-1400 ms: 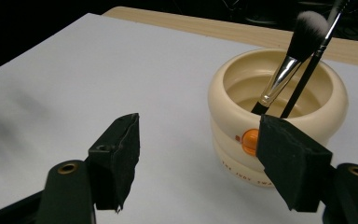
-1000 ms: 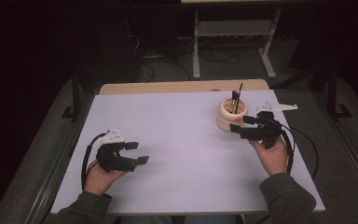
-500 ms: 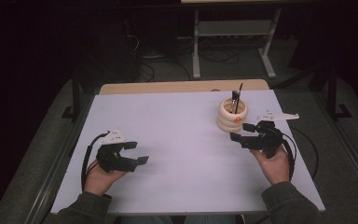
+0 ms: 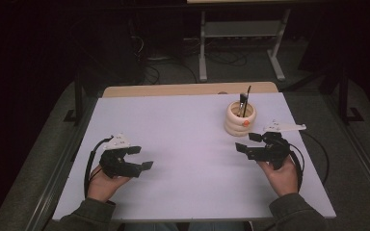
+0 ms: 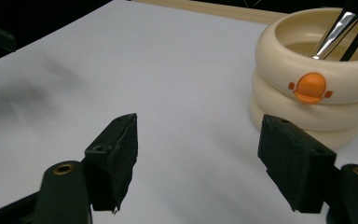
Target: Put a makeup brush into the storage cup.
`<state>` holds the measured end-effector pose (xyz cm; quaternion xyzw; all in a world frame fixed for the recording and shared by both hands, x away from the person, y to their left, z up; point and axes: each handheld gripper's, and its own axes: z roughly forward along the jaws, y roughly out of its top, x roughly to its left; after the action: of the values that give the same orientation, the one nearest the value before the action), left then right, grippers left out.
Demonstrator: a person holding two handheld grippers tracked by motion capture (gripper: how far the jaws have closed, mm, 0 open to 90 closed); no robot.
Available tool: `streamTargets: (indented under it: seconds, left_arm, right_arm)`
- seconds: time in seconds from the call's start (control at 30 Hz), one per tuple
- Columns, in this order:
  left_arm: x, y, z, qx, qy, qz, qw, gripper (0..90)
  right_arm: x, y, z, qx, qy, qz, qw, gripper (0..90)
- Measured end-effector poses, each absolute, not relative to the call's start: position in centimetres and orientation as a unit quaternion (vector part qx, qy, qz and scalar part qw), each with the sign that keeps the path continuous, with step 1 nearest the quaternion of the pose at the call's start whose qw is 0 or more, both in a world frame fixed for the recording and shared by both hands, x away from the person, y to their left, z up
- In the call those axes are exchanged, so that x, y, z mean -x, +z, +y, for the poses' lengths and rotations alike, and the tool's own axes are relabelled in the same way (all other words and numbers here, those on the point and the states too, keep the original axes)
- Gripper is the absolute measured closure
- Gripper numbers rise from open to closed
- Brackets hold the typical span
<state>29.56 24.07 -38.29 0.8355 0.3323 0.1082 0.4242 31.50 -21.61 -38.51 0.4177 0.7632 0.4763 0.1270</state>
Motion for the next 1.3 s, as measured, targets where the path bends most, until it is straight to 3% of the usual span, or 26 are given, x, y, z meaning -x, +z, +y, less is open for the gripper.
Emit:
streamTargets:
  seconds: [1.3]
  left_arm:
    - [-28.1, -39.3, 24.6, -0.839, 0.11, 0.333, 0.416, 23.7]
  right_arm:
    - [-28.7, -41.4, -21.3, -0.418, 0.469, 0.766, 0.137, 18.1]
